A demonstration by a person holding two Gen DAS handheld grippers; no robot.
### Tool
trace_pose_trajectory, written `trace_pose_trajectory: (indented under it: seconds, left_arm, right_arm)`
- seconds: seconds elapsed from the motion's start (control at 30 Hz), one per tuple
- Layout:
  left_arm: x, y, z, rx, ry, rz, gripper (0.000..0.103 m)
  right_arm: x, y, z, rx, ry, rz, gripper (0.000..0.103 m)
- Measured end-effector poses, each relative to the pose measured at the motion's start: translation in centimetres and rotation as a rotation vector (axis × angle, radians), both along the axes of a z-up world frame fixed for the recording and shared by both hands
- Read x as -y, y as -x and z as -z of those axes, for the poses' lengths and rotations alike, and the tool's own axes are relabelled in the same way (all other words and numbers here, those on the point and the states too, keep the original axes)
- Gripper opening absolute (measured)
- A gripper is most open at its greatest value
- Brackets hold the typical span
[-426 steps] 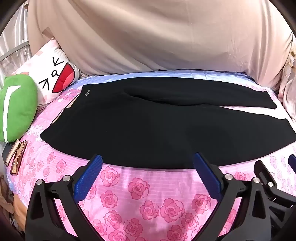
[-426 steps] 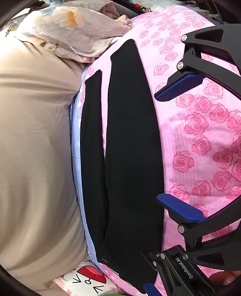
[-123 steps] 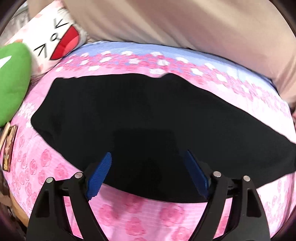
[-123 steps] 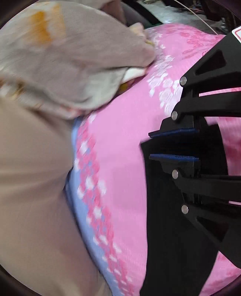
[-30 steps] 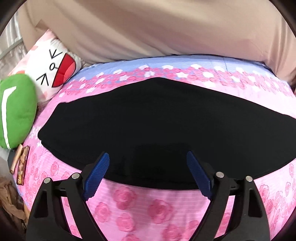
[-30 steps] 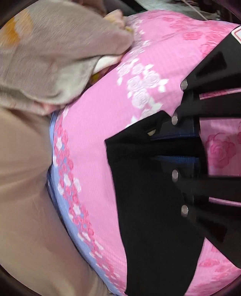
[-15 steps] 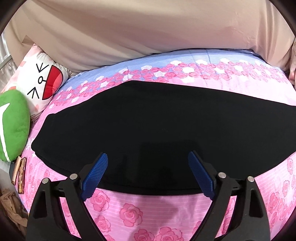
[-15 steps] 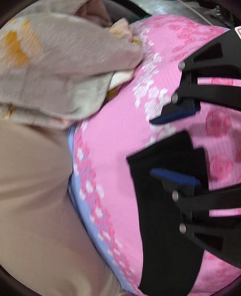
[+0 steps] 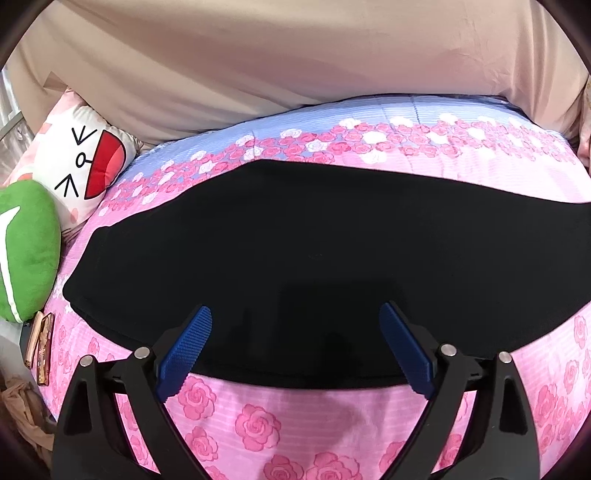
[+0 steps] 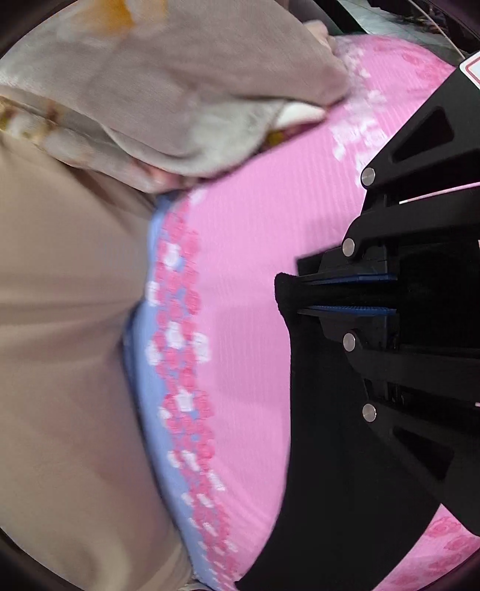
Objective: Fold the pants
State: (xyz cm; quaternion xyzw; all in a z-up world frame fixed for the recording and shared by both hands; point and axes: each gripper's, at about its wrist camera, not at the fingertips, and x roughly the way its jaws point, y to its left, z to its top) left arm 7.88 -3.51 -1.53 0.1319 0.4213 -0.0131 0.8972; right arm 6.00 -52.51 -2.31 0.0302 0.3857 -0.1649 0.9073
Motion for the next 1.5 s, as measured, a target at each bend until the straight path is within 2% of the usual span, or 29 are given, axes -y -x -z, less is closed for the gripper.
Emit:
trace_pose_trajectory:
  seconds: [0.03, 0.1, 0.17, 0.2, 0.23, 0.3, 0.37, 0.4, 0.47, 0.57, 0.63, 0.7, 0.8, 0.83, 0.87, 0.93, 0.97, 1.0, 1.07, 1.2, 1.23, 1.33, 1.43, 1.47, 1.5]
  left_arm:
    - [0.1, -0.1, -0.1, 0.003, 0.001, 0.001, 0.090]
    - [0.4, -0.1, -0.1, 0.004, 0.008, 0.004, 0.090]
    - [0.7, -0.1, 0.1, -0.001, 0.011, 0.012, 0.090]
    - [0.8, 0.0, 0.2, -0.004, 0.009, 0.013, 0.090]
    - [0.9, 0.0, 0.3, -0.008, 0.006, 0.016, 0.090]
    - [0.9, 0.1, 0.5, -0.015, -0.003, 0.018, 0.090]
    - [0.9, 0.2, 0.4, -0.011, -0.004, 0.023, 0.090]
    - [0.8, 0.2, 0.4, -0.009, -0.004, 0.023, 0.090]
    - [0.6, 0.3, 0.4, -0.006, 0.003, 0.020, 0.091]
    - [0.2, 0.6, 0.5, 0.008, 0.001, 0.011, 0.091]
    - [0.1, 0.7, 0.6, 0.007, 0.003, 0.011, 0.091]
    - [-0.2, 0.9, 0.7, 0.001, 0.011, 0.013, 0.091]
    - [-0.7, 1.5, 0.5, 0.006, 0.012, 0.013, 0.091]
    - [-1.1, 1.7, 0.3, 0.012, 0.008, 0.009, 0.091]
    - [-1.4, 1.9, 0.2, 0.016, 0.007, 0.004, 0.091]
    - [-2.3, 2.1, -0.2, 0.026, 0.003, -0.013, 0.091]
    - [-2.8, 2.2, -0.4, 0.032, 0.006, -0.025, 0.092]
    - [-3.3, 2.3, -0.5, 0.035, 0.010, -0.033, 0.093]
    - [-3.8, 2.1, -0.3, 0.029, 0.012, -0.045, 0.093]
    - [-4.2, 1.8, 0.0, 0.016, 0.018, -0.054, 0.093]
    - [-4.2, 1.9, 0.1, 0.016, 0.023, -0.050, 0.093]
    - [-3.7, 2.0, 0.4, 0.011, 0.027, -0.032, 0.093]
    - [-3.5, 2.3, 0.4, 0.014, 0.024, -0.020, 0.093]
    - [-3.6, 2.4, 0.3, 0.021, 0.022, -0.020, 0.093]
    - [-3.8, 2.6, 0.3, 0.028, 0.017, -0.022, 0.094]
  right_arm:
    - [0.8, 0.0, -0.6, 0.019, -0.005, 0.008, 0.007]
    - [2.3, -0.7, 0.1, -0.007, -0.020, 0.032, 0.007]
    - [3.7, -2.1, 3.1, -0.106, -0.077, 0.034, 0.009]
    - [3.6, -1.9, 3.6, -0.067, -0.070, 0.031, 0.011]
    - [3.4, -1.8, 3.5, -0.068, -0.068, 0.030, 0.015]
    - [2.9, -0.9, 2.3, -0.054, -0.071, 0.048, 0.026]
    - [2.2, 0.6, 1.1, -0.030, -0.034, 0.064, 0.030]
    - [2.0, 1.8, 0.5, -0.024, -0.022, 0.086, 0.041]
    - [1.9, 4.3, 0.0, -0.016, -0.040, 0.123, 0.056]
    - [1.1, 7.2, 0.5, -0.015, -0.081, 0.134, 0.056]
    - [0.2, 8.1, 0.8, -0.015, -0.108, 0.122, 0.048]
    - [-0.4, 7.8, 1.7, -0.052, -0.120, 0.108, 0.041]
    - [0.1, 6.4, 3.3, -0.097, -0.125, 0.153, 0.041]
    - [0.2, 6.0, 3.6, -0.101, -0.114, 0.163, 0.032]
    - [0.4, 6.0, 3.5, -0.096, -0.107, 0.170, 0.017]
    - [0.3, 6.2, 2.3, -0.071, -0.096, 0.174, 0.011]
    - [0.3, 6.5, 1.5, -0.055, -0.060, 0.184, 0.011]
    - [0.9, 6.5, 1.8, -0.068, -0.068, 0.188, 0.011]
    - [2.3, 6.4, 3.2, -0.114, -0.135, 0.198, 0.014]
    - [2.6, 8.6, 1.6, -0.026, -0.153, 0.262, 0.064]
    - [3.0, 8.8, 1.6, -0.009, -0.178, 0.261, 0.066]
    - [4.3, 8.1, 2.7, -0.031, -0.282, 0.264, 0.066]
    - [4.8, 7.0, 4.0, -0.049, -0.332, 0.267, 0.066]
    - [4.6, 6.5, 4.4, -0.054, -0.334, 0.269, 0.060]
    - [4.3, 6.3, 4.5, -0.052, -0.324, 0.271, 0.048]
